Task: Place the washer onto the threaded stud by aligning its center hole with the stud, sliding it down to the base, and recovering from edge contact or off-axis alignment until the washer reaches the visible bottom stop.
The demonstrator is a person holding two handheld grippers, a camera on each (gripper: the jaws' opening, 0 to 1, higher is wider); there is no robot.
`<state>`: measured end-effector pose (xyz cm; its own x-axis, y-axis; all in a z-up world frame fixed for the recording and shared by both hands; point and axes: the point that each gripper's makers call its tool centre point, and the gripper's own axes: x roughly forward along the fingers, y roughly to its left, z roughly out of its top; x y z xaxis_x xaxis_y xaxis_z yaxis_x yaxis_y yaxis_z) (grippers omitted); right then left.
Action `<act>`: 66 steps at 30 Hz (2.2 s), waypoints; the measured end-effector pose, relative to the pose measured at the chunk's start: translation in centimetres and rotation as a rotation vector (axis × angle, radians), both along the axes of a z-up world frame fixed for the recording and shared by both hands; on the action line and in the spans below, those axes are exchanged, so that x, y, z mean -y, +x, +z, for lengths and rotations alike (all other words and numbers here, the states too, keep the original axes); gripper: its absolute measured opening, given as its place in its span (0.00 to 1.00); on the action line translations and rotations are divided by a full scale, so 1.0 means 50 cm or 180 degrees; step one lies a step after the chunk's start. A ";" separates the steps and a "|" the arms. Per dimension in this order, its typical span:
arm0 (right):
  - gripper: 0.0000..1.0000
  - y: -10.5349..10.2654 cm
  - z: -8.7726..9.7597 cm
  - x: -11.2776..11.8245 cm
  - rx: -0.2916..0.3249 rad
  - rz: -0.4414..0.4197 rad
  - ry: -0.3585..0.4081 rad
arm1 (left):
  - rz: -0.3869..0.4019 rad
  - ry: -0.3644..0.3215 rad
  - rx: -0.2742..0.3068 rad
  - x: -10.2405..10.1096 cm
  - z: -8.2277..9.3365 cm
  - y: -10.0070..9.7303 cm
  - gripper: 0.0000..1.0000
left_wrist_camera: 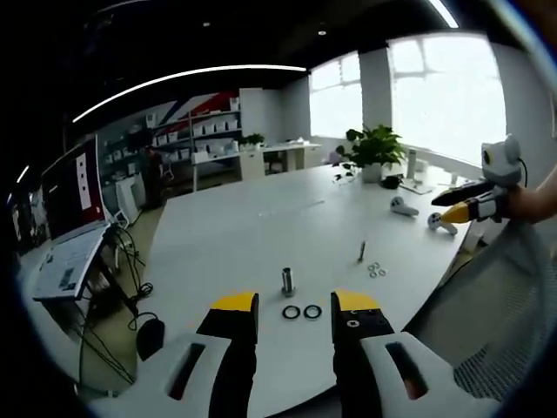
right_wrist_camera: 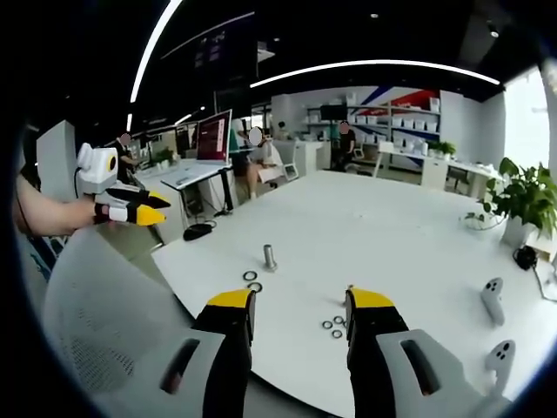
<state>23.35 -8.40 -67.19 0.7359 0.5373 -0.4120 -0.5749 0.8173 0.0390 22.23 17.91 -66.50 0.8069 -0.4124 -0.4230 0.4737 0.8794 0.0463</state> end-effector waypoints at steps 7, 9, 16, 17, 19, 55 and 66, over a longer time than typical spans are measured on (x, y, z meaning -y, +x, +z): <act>0.44 0.001 0.002 0.002 0.0015 -0.0013 0.0017 | -0.0002 0.0034 -0.0011 0.000 -0.003 0.001 0.32; 0.44 0.000 0.000 0.000 0.0010 0.0002 -0.0005 | -0.0006 0.0017 -0.0033 0.000 -0.005 0.001 0.32; 0.44 0.000 -0.002 0.000 -0.0007 0.0012 -0.0007 | -0.0053 0.0029 -0.0105 0.006 -0.014 -0.002 0.32; 0.44 0.001 -0.001 0.001 0.0001 0.0007 0.0003 | -0.0066 0.0038 -0.0145 0.007 -0.019 -0.003 0.32; 0.44 0.001 0.000 0.001 0.0002 -0.0004 0.0023 | -0.0104 0.0067 -0.0215 0.011 -0.028 -0.006 0.32; 0.44 -0.005 -0.014 -0.002 -0.0117 0.0013 0.0000 | -0.0170 0.0344 -0.0576 0.010 -0.081 -0.021 0.34; 0.44 -0.003 -0.008 -0.001 -0.0093 0.0011 0.0050 | -0.0169 0.0571 -0.0781 -0.008 -0.107 -0.020 0.37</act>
<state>23.21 -8.34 -67.59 0.7219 0.5463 -0.4247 -0.5761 0.8145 0.0685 21.25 18.31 -71.85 0.6509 -0.3523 -0.6724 0.5350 0.8413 0.0771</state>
